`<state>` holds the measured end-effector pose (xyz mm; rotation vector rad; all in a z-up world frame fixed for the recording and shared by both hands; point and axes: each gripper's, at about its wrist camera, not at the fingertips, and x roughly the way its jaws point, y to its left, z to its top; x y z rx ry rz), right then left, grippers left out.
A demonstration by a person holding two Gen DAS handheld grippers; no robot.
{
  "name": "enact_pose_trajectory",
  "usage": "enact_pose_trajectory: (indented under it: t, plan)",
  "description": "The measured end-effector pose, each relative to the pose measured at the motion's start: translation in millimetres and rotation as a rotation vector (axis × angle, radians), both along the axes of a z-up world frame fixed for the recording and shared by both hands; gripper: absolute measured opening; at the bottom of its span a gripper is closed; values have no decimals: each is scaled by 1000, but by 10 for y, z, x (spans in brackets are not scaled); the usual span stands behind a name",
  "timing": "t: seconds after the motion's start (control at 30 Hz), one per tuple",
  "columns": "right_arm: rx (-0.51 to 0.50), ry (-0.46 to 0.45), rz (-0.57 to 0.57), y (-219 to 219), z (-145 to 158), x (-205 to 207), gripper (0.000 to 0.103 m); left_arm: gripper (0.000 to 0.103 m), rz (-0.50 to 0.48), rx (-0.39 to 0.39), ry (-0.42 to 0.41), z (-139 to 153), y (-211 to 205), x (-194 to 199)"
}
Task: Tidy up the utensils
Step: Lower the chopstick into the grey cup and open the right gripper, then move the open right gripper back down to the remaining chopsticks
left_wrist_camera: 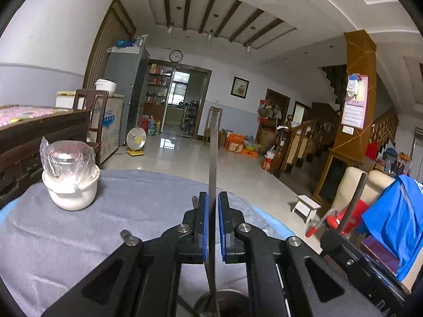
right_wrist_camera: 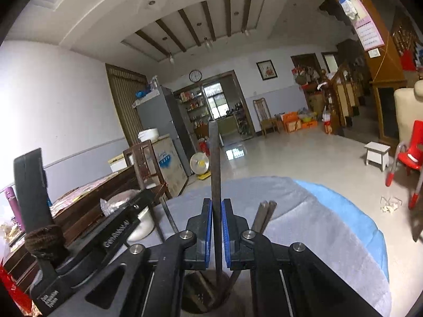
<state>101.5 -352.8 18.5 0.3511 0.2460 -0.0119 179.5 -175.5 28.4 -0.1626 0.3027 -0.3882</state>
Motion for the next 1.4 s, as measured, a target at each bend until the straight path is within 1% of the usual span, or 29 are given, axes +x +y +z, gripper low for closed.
enact_pose_trajectory:
  t: [0.03, 0.07, 0.1, 0.17, 0.2, 0.33, 0.37, 0.4, 0.43, 0.47, 0.5, 0.53, 0.6, 0.7, 0.73, 0.8, 0.83, 0.87, 0.93, 1.0, 1.03, 1.07, 1.13, 1.2, 1.3, 1.4]
  plan:
    - [3, 13, 12, -13, 8, 9, 9, 16, -5, 12, -9, 23, 10, -51]
    - [7, 26, 23, -24, 4, 3, 9, 33, -8, 22, -13, 55, 27, -100]
    - [9, 48, 32, -28, -18, -18, 9, 42, -8, 26, -17, 75, 55, -151]
    - [21, 66, 38, -50, -24, -76, 10, 44, -10, 25, -41, 153, 141, -283]
    - [27, 67, 43, -69, -31, -102, 11, 50, -10, 31, -48, 184, 175, -326]
    - [41, 97, 55, -66, -6, -192, 17, 60, 9, 82, -81, 313, 423, -573]
    - [46, 99, 56, -57, -1, -229, 20, 68, 17, 100, -80, 336, 484, -621]
    - [51, 98, 52, -64, 5, -276, 26, 72, 27, 116, -77, 358, 543, -655]
    - [55, 91, 44, -67, 17, -340, 31, 73, 39, 132, -73, 373, 631, -695]
    - [58, 80, 38, -66, 31, -397, 48, 75, 50, 143, -65, 377, 722, -735]
    - [65, 51, 27, -74, 61, -489, 73, 80, 57, 153, -49, 373, 797, -764]
    - [67, 18, 14, -63, 103, -568, 76, 82, 67, 175, -12, 348, 898, -786]
    - [50, -35, -18, -33, 182, -738, 76, 82, 86, 205, 49, 271, 1047, -810]
    - [33, -93, -55, 54, 323, -990, 76, 83, 117, 266, 189, 84, 1275, -814]
    - [28, -101, -55, 86, 367, -1037, 76, 83, 131, 294, 261, -9, 1350, -802]
    - [17, -101, -50, 181, 432, -1120, 76, 83, 141, 329, 361, -163, 1437, -824]
    - [19, -93, -30, 232, 453, -1142, 75, 83, 141, 348, 398, -223, 1469, -836]
    - [24, -74, 5, 298, 442, -1155, 75, 83, 143, 370, 427, -293, 1505, -856]
    - [22, -26, 42, 421, 389, -1156, 69, 83, 165, 407, 475, -430, 1595, -932]
    - [18, 39, 88, 550, 280, -1107, 51, 83, 165, 406, 500, -500, 1648, -995]
    - [18, 80, 107, 617, 193, -1080, 48, 83, 160, 405, 521, -541, 1673, -1026]
    - [15, 130, 122, 678, 85, -1033, 41, 83, 162, 407, 536, -560, 1685, -1038]
    - [19, 219, 138, 761, -103, -949, 40, 83, 170, 406, 557, -595, 1724, -1086]
    - [48, 302, 168, 792, -285, -875, 40, 83, 170, 408, 566, -620, 1738, -1122]
    - [63, 371, 182, 806, -442, -828, 40, 83, 184, 431, 568, -642, 1740, -1148]
    - [75, 406, 203, 826, -535, -781, 40, 83, 191, 433, 568, -648, 1759, -1155]
